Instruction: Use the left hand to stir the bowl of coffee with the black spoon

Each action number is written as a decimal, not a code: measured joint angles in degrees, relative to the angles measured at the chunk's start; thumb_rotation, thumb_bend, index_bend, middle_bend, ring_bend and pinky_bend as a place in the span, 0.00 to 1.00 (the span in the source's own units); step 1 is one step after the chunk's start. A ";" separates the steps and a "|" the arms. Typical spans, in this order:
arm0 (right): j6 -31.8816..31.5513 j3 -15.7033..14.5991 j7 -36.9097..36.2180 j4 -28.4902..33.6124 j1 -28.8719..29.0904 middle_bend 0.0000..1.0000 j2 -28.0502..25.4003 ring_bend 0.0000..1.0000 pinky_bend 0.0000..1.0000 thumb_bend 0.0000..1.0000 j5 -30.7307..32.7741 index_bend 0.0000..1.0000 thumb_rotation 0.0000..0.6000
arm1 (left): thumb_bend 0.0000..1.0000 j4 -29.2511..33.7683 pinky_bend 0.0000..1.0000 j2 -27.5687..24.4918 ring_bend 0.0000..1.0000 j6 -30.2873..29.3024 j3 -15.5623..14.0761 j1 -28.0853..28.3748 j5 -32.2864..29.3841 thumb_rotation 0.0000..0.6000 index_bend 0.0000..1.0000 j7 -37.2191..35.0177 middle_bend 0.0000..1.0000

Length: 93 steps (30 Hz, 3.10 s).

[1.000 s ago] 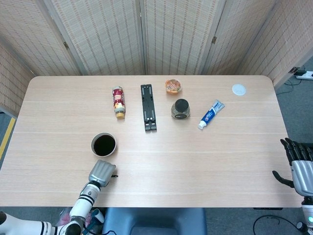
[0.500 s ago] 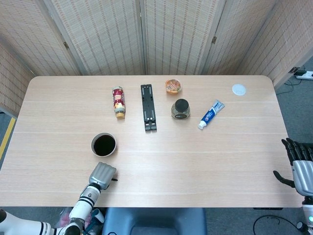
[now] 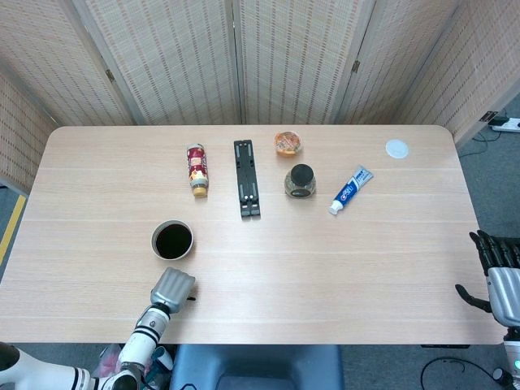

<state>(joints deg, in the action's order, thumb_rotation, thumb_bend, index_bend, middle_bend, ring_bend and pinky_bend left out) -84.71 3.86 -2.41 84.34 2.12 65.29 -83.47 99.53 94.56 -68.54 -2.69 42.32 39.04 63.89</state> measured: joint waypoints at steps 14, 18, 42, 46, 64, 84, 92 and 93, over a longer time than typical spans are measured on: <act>0.20 0.05 -0.53 -0.59 -0.08 0.08 0.08 0.08 0.09 0.13 0.14 0.00 1.00 | 0.38 -0.80 1.00 1.77 1.00 -1.35 -0.20 0.87 -1.79 1.00 0.55 1.97 1.00; 0.47 0.06 -0.73 -0.85 -0.05 0.08 0.19 0.08 0.09 0.13 0.32 0.00 1.00 | 0.38 -0.78 1.00 2.18 1.00 -1.75 -0.40 1.07 -2.07 1.00 0.55 2.43 1.00; 0.18 0.05 -1.54 -1.44 -0.31 0.08 0.39 0.08 0.09 0.13 0.10 0.00 1.00 | 0.47 -0.95 1.00 2.58 1.00 -2.64 -1.67 1.11 -1.28 1.00 0.59 2.49 1.00; 0.05 0.07 -1.55 -1.38 -0.33 0.08 0.35 0.08 0.09 0.13 0.00 0.00 1.00 | 0.48 -0.68 1.00 2.10 1.00 -2.60 -1.73 0.82 -0.44 1.00 0.60 1.43 1.00; -0.01 0.28 -1.28 -1.07 0.18 0.08 0.22 0.08 0.09 0.13 -0.73 0.00 1.00 | 0.52 6.08 1.00 -7.24 1.00 -1.09 1.24 -2.11 3.97 1.00 0.65 -13.43 1.00; -0.98 0.79 -0.43 0.98 0.42 0.08 -1.47 0.08 0.09 0.13 -1.21 0.00 1.00 | 0.52 12.72 1.00 -22.28 1.00 8.28 10.50 -4.58 10.10 1.00 0.67 -42.13 1.00; -1.82 0.88 0.16 1.87 0.16 0.08 -1.85 0.08 0.09 0.13 -1.32 0.00 1.00 | 0.53 6.82 1.00 -19.62 1.00 11.49 14.61 -1.34 6.88 1.00 0.67 -45.97 1.00; -1.93 0.99 0.19 1.97 0.12 0.08 -1.92 0.08 0.09 0.13 -1.19 0.00 1.00 | 0.53 6.08 1.00 -19.20 1.00 11.79 15.09 -0.93 6.34 1.00 0.67 -46.43 1.00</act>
<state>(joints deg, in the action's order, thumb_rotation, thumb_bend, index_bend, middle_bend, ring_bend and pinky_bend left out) -86.65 4.86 -2.22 86.31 2.24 63.37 -84.66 105.61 75.36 -56.75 12.40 41.39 45.38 17.46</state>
